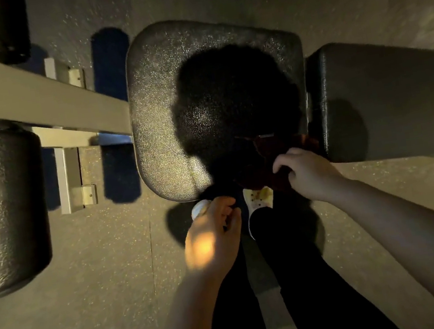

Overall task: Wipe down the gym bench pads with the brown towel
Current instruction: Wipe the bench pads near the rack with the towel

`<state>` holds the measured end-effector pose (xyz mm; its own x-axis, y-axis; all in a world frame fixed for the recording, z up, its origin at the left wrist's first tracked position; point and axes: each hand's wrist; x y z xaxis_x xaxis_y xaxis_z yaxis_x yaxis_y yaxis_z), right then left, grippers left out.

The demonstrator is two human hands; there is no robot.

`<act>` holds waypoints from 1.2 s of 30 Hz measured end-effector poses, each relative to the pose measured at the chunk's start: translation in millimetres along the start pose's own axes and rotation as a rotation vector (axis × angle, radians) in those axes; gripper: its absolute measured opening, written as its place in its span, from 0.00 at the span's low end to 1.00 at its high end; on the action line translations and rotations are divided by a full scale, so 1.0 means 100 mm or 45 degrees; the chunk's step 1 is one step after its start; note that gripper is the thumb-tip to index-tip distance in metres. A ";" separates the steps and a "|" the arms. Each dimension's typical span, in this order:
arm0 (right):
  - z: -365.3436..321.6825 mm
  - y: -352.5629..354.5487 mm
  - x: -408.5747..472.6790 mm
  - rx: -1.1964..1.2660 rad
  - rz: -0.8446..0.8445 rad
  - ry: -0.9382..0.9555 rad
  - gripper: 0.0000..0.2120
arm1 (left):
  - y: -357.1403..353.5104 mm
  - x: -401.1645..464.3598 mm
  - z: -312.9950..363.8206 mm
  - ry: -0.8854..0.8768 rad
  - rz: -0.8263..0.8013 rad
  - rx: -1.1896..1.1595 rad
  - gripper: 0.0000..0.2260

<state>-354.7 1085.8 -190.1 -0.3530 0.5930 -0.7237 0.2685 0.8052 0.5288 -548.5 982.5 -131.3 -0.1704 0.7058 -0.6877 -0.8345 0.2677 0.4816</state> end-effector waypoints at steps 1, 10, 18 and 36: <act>-0.10 0.06 -0.08 0.105 0.031 0.007 0.17 | 0.02 -0.04 0.05 -0.005 0.004 -0.014 0.10; -1.48 0.71 -1.34 0.648 -0.025 0.362 0.14 | 0.55 -0.86 0.52 0.051 0.132 -0.695 0.17; -2.70 0.89 -1.95 0.606 -0.152 0.652 0.07 | 1.75 -1.76 0.69 -0.242 0.533 -1.030 0.06; -6.55 -1.01 -2.40 0.042 -0.215 1.404 0.15 | 4.59 -3.64 -1.85 -0.548 1.131 -0.148 0.15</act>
<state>-884.7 867.5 220.6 -0.9851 0.1717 0.0133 0.1601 0.8851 0.4370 -965.9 727.2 239.6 -0.5731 0.8029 0.1637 -0.5459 -0.5231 0.6544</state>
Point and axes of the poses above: each hand's wrist, its own x-axis towards the middle knuckle, its own y-axis out of the back of the hand, z = x × y, and after that the axes turned 4 degrees about -z, right-handed
